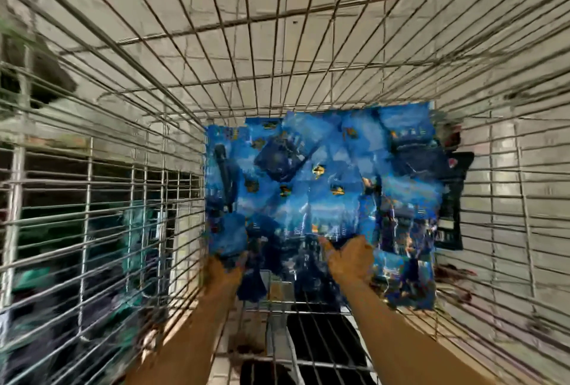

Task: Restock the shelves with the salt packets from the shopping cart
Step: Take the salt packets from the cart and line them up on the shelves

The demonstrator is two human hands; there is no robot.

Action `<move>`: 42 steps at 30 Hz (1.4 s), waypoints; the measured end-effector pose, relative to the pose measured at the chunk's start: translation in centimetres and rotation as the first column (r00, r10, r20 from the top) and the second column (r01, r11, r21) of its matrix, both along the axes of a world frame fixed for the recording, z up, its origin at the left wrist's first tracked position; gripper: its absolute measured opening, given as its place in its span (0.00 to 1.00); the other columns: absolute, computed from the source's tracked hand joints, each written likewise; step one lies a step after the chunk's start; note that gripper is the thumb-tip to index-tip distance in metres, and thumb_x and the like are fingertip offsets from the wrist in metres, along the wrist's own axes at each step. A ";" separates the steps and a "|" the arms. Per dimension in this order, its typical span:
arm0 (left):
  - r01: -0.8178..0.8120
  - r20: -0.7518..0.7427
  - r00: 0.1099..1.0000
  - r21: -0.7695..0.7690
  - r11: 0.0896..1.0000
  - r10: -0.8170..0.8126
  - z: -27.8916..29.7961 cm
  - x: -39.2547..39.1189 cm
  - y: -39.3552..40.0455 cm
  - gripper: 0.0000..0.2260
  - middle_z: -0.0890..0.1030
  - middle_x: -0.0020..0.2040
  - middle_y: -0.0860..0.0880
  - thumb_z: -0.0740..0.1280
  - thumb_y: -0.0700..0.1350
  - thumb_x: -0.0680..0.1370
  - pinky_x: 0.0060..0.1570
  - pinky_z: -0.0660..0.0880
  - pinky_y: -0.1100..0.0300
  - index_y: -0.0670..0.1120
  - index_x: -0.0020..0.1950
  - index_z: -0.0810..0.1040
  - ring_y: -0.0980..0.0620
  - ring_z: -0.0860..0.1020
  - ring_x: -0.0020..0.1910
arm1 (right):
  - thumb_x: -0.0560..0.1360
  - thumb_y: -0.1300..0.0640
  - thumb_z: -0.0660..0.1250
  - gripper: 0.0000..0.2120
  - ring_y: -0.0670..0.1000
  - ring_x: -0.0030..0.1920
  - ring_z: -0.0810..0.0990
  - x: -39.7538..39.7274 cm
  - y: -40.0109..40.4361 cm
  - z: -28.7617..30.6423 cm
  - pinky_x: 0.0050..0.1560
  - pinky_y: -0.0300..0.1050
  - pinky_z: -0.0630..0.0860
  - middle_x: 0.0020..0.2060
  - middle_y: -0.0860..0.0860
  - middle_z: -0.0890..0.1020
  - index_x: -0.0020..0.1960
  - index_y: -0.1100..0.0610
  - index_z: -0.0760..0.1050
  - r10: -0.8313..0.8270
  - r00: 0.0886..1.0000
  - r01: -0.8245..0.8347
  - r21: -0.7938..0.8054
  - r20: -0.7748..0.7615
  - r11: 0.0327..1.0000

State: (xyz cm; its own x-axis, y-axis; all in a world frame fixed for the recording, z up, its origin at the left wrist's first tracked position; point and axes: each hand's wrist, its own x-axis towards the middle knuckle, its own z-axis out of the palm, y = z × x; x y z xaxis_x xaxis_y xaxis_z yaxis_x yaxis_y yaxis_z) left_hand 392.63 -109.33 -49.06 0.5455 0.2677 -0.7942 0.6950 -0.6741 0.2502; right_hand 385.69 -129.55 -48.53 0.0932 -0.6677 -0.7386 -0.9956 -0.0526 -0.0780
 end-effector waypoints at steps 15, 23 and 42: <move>-0.261 -0.083 0.965 -0.250 0.932 0.249 1.5 -1.7 -1.7 0.33 0.78 0.65 0.44 0.79 0.51 0.68 0.66 0.72 0.48 0.45 0.71 0.72 0.43 0.76 0.64 | 0.66 0.62 0.80 0.21 0.52 0.49 0.84 -2.5 -1.0 0.6 0.43 0.41 0.78 0.50 0.52 0.85 0.57 0.57 0.79 -0.448 0.832 0.268 0.470 0.327 0.841; -0.265 -0.228 0.953 -0.309 0.913 0.200 9.3 1.9 -3.8 0.36 0.81 0.59 0.41 0.79 0.63 0.59 0.64 0.74 0.45 0.44 0.59 0.77 0.41 0.80 0.58 | 0.59 0.51 0.84 0.43 0.59 0.64 0.77 -2.2 -3.3 7.5 0.60 0.53 0.77 0.64 0.55 0.79 0.69 0.57 0.72 -0.310 0.865 0.066 0.522 0.394 0.850; -0.045 0.248 0.938 -0.607 0.794 0.243 42.1 3.5 -2.2 0.25 0.78 0.63 0.48 0.76 0.57 0.70 0.65 0.72 0.40 0.53 0.64 0.74 0.42 0.76 0.62 | 0.63 0.46 0.80 0.40 0.45 0.59 0.81 -1.1 -4.8 39.2 0.56 0.43 0.78 0.60 0.43 0.82 0.71 0.53 0.71 -0.375 0.460 -0.046 0.444 0.805 0.895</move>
